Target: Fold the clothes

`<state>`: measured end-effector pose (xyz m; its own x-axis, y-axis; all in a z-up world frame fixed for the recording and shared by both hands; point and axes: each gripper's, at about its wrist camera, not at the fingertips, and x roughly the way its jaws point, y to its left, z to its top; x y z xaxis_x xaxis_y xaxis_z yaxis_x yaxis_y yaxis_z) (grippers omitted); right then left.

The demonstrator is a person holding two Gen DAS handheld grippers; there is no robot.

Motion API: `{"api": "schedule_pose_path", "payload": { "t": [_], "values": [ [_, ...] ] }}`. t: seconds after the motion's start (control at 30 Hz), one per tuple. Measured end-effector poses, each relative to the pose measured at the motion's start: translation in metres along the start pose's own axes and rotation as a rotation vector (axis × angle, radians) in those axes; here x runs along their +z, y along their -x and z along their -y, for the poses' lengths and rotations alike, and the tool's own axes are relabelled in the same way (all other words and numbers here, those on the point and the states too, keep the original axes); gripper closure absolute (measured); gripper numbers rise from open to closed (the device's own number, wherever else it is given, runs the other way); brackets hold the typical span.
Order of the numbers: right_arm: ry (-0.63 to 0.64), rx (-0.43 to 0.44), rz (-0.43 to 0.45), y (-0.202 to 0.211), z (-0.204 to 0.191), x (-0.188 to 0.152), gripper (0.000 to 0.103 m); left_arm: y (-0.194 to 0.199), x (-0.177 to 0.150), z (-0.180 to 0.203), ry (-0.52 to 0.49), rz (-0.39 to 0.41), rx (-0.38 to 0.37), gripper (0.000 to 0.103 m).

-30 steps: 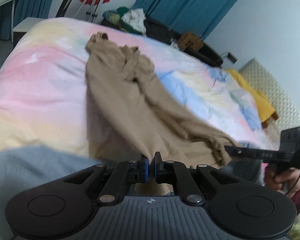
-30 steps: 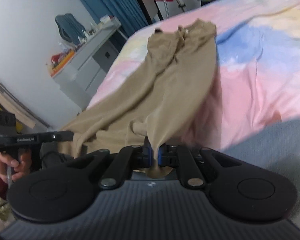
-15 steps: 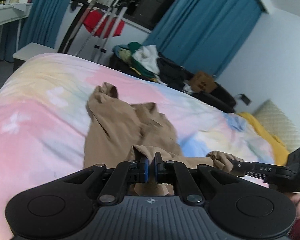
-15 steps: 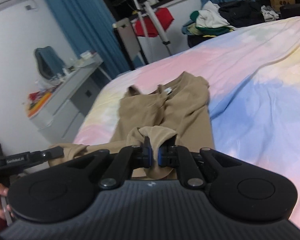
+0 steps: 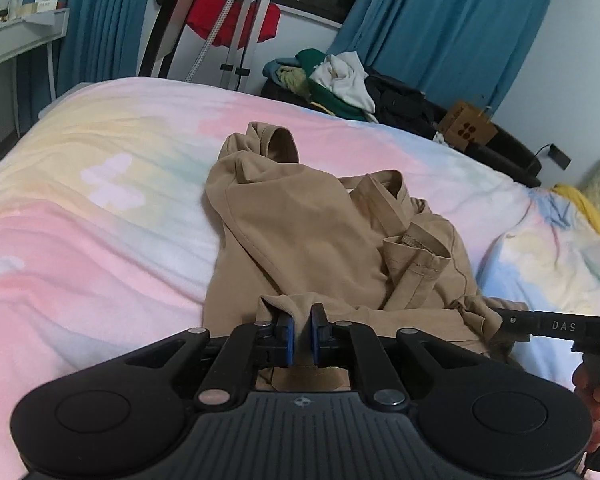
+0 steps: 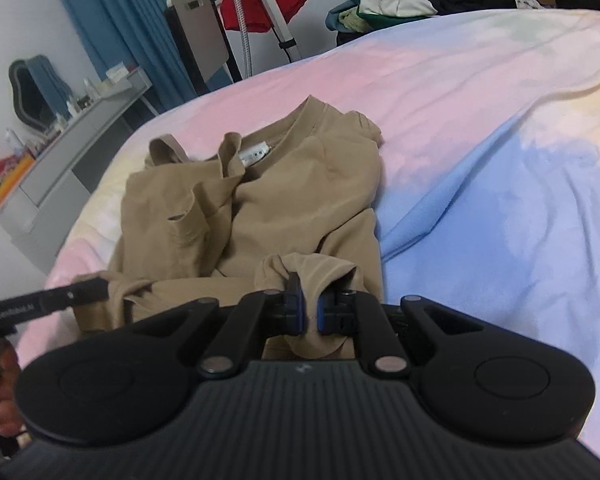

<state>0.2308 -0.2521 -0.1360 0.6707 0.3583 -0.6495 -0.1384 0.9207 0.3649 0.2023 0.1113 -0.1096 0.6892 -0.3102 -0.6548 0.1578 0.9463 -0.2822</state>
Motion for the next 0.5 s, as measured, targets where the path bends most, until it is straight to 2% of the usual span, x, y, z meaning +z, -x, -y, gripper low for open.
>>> {"api": "schedule_pose_path", "payload": {
  "t": [0.1,0.2,0.27,0.33,0.4,0.47,0.5],
  "values": [
    [0.028,-0.014,0.008,0.003,-0.006,-0.001,0.091,0.007,0.000,0.002,0.008,0.010,0.024,0.084],
    [0.062,-0.037,0.022,0.011,-0.014,-0.005,0.087,0.026,-0.001,0.008,-0.005,0.039,0.051,0.062],
    [0.081,-0.048,0.036,0.019,-0.019,-0.007,0.072,0.043,-0.002,0.013,-0.007,0.064,0.061,0.057],
    [0.108,-0.056,0.073,0.031,-0.026,-0.012,0.046,0.061,-0.006,0.021,-0.019,0.094,0.068,0.047],
    [0.131,-0.064,0.113,0.044,-0.032,-0.017,0.035,0.077,-0.014,0.029,-0.035,0.114,0.075,0.040],
    [0.137,-0.059,0.139,0.060,-0.037,-0.023,0.031,0.092,-0.022,0.036,-0.051,0.135,0.081,0.036],
    [0.138,-0.057,0.155,0.070,-0.040,-0.026,0.028,0.099,-0.026,0.040,-0.058,0.145,0.084,0.030]
  ]
}}
